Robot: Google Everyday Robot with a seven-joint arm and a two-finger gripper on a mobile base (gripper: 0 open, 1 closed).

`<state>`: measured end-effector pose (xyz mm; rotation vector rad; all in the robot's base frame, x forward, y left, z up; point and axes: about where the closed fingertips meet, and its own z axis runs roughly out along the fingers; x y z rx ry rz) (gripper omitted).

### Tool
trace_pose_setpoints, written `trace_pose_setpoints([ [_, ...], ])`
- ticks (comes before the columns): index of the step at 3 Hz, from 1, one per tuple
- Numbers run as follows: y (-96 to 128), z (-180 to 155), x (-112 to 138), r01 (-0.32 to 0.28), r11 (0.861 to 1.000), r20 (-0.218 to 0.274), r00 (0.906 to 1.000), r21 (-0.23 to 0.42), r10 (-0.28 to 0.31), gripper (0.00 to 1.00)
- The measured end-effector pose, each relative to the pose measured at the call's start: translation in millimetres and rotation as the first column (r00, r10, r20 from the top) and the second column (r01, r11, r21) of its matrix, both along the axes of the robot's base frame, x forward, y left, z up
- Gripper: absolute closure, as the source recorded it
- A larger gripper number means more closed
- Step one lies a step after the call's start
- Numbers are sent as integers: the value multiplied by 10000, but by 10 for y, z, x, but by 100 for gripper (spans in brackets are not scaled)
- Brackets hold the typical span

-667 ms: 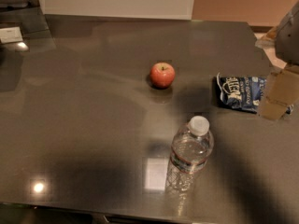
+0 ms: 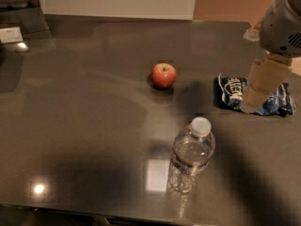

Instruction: Move apple near water bottle

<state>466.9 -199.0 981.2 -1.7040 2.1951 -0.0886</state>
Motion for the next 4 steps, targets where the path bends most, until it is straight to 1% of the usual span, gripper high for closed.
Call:
trace_pose_setpoints([
  [1, 198, 1, 353, -220, 9991, 199, 9996, 367, 213, 0],
  [2, 322, -5, 576, -378, 9975, 298, 9989, 605, 360, 0],
  [3, 589, -238, 984, -663, 9921, 37, 9978, 1061, 663, 0],
  [4, 823, -626, 1317, -826, 9875, -464, 9949, 1346, 896, 0],
])
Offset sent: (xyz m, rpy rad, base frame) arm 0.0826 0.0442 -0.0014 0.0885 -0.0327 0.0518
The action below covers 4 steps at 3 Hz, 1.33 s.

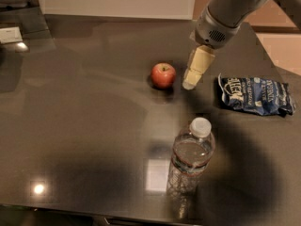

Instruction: Move apple near water bottle

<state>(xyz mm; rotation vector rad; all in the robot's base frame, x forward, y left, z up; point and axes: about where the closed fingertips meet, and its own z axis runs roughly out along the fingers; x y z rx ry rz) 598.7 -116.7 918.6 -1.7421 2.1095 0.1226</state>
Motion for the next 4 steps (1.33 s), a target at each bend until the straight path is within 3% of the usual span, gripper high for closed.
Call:
trace_pose_setpoints([
  [1, 171, -310, 193, -158, 9998, -443, 9989, 123, 164, 0],
  [3, 401, -649, 377, -373, 9988, -818, 9958, 329, 399, 0],
  [4, 474, -723, 394, -478, 9976, -844, 9951, 495, 519, 16],
])
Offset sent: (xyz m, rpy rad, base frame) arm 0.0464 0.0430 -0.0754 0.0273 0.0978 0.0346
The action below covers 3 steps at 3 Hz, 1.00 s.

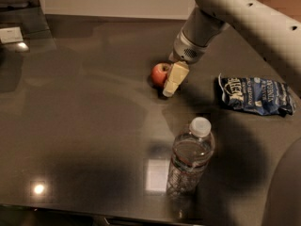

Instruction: Move apple near water bottle

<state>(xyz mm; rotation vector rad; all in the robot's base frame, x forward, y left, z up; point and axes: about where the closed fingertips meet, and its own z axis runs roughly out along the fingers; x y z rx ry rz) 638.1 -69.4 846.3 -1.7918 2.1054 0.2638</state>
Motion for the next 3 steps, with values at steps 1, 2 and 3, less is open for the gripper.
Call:
trace_pose_setpoints([
  [1, 43, -21, 14, -97, 9999, -30, 9999, 131, 97, 39],
  [2, 56, 12, 0, -190, 9993, -55, 9998, 320, 192, 62],
  [3, -18, 135, -143, -481, 9976, -87, 9988, 499, 486, 85],
])
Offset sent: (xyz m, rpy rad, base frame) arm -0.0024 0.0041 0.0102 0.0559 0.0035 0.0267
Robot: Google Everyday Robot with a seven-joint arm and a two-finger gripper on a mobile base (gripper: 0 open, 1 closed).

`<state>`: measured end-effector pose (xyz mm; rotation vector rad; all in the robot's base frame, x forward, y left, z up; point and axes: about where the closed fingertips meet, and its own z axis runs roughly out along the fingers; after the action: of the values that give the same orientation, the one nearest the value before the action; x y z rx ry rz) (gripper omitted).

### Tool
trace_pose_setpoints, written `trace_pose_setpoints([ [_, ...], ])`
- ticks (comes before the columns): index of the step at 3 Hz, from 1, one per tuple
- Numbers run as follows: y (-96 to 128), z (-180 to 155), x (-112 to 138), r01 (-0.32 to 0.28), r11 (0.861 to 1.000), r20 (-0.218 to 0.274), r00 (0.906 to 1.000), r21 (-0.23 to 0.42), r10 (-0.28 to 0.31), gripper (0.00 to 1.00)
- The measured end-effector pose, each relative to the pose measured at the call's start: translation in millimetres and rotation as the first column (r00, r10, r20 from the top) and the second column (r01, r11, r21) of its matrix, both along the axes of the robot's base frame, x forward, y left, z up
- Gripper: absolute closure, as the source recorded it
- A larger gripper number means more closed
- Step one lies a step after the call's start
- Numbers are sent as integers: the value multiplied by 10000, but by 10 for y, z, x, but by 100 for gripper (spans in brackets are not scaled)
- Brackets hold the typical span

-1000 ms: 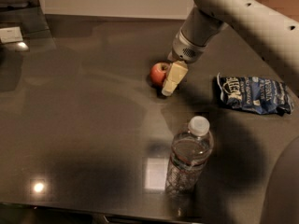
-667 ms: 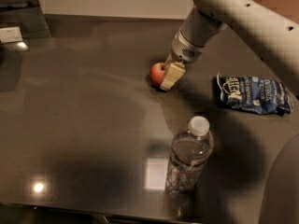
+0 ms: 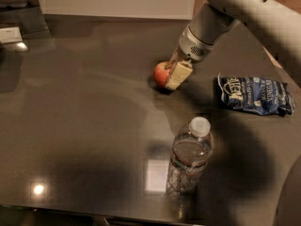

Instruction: Move apple near water bottle

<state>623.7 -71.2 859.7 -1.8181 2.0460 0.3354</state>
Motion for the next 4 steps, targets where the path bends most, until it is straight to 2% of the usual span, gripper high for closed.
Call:
trace_pose_setpoints([
  [1, -166, 115, -306, -625, 9977, -147, 9979, 252, 629, 100],
  [2, -387, 161, -666, -1527, 9878, -160, 9881, 311, 1533, 100],
  [3, -604, 163, -1054, -2857, 9580, -28, 9583, 242, 2859, 100],
  [4, -729, 140, -1339, -3840, 9230, 135, 9233, 253, 3838, 100],
])
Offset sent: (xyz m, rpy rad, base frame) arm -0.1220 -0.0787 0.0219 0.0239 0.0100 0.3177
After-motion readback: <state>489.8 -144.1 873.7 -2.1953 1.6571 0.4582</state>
